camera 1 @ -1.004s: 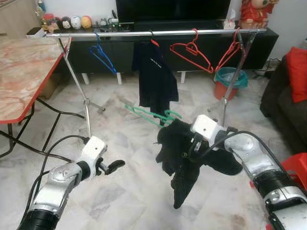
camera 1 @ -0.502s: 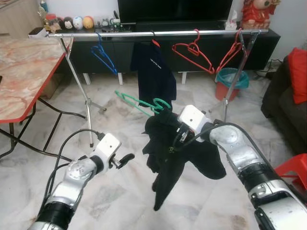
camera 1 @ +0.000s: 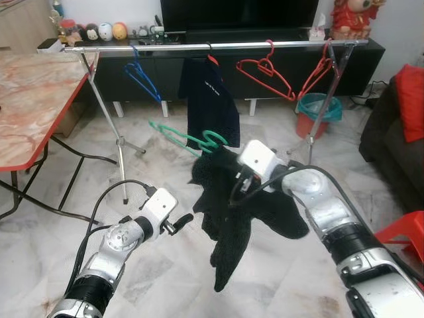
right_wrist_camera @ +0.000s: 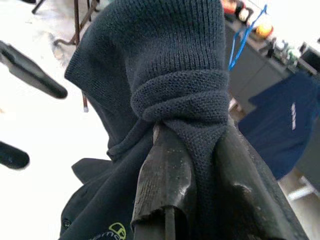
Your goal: Hang hanger
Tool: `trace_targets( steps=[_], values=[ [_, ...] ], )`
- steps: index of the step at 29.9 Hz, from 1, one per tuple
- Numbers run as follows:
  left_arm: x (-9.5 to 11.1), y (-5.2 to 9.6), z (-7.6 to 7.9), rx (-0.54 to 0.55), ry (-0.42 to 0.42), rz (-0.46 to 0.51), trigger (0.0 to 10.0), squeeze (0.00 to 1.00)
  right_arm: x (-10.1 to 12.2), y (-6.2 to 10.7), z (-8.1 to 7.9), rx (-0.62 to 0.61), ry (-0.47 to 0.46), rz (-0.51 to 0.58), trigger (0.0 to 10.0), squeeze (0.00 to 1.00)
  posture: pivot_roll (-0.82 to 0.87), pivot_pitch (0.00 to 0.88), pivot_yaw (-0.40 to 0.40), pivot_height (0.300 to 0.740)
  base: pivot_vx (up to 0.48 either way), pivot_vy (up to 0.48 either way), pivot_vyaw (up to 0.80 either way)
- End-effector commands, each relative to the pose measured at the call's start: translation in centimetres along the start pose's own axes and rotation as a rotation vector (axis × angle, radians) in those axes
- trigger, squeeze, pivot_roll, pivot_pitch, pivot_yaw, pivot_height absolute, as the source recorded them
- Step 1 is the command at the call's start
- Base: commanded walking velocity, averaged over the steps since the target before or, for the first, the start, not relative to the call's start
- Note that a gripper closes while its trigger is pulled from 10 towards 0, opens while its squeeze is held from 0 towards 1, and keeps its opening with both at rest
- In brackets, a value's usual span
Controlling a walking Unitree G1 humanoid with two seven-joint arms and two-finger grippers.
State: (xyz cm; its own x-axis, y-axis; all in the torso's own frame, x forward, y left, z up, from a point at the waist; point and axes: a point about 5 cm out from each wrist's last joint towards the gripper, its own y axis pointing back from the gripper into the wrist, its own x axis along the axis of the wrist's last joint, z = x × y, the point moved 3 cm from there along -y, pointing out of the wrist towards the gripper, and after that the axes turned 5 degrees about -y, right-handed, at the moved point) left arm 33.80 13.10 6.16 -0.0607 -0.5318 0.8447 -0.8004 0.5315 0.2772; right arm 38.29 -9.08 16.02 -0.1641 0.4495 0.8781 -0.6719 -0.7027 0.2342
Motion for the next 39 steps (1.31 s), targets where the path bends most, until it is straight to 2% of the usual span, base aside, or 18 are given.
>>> trace_targets(
  steps=[1,2,7,14,17,19,21,26,28,30,39],
  values=[
    [-0.1,0.0,-0.7,0.035,-0.065,-0.009,10.0,0.0,2.7,-0.4,0.0,0.022,0.042,0.077,0.0,0.0,-0.04,0.017,0.058,0.74,0.0,0.0,0.0],
    [-0.2,-0.1,-0.9,0.057,-0.103,-0.018,10.0,0.0,3.1,-0.5,-0.4,0.041,0.05,0.086,0.0,0.0,-0.04,0.017,0.058,0.74,0.0,0.0,0.0],
    [-0.2,-0.3,-0.9,0.087,-0.147,-0.016,10.0,0.0,3.4,-0.6,-1.2,0.085,0.068,0.093,0.0,0.0,-0.05,0.013,0.057,0.74,0.0,0.0,0.0],
    [-0.2,-0.6,-0.6,0.094,-0.138,0.006,10.0,0.0,3.7,-0.4,-1.6,0.1,0.069,0.091,0.0,0.0,-0.05,0.011,0.056,0.74,0.0,0.0,0.0],
    [-0.5,-0.6,0.2,0.061,-0.157,0.005,10.0,0.0,4.1,-0.4,-1.7,0.102,0.07,0.092,0.0,0.0,-0.05,0.006,0.055,0.74,0.0,0.0,0.0],
    [-0.9,-0.7,0.7,0.04,-0.211,-0.004,10.0,0.0,4.6,-0.4,-1.7,0.106,0.074,0.1,0.0,0.0,-0.06,0.002,0.054,0.74,0.0,0.0,0.0],
    [-0.9,-0.7,0.7,0.04,-0.211,-0.004,10.0,0.0,4.6,-0.4,-1.7,0.106,0.074,0.1,0.0,0.0,-0.06,0.002,0.054,0.74,0.0,0.0,0.0],
    [-1.3,-0.7,1.4,0.012,-0.293,-0.016,10.0,0.0,5.4,-0.5,-2.0,0.118,0.083,0.12,0.0,0.0,-0.06,0.0,0.053,0.74,0.0,0.0,0.0],
    [-1.3,-0.7,1.4,0.012,-0.293,-0.016,10.0,0.0,5.4,-0.5,-2.0,0.118,0.083,0.12,0.0,0.0,-0.06,0.0,0.053,0.74,0.0,0.0,0.0],
    [-1.0,-0.8,1.0,0.056,-0.34,-0.007,10.0,0.0,5.9,-0.4,-2.4,0.135,0.092,0.133,0.0,0.0,-0.06,0.0,0.054,0.74,0.0,0.0,0.0],
    [-0.9,-0.7,0.3,0.082,-0.308,0.009,10.0,0.0,5.6,-0.2,-2.7,0.149,0.09,0.12,0.0,0.0,-0.06,0.0,0.052,0.74,0.0,0.0,0.0]
  ],
)
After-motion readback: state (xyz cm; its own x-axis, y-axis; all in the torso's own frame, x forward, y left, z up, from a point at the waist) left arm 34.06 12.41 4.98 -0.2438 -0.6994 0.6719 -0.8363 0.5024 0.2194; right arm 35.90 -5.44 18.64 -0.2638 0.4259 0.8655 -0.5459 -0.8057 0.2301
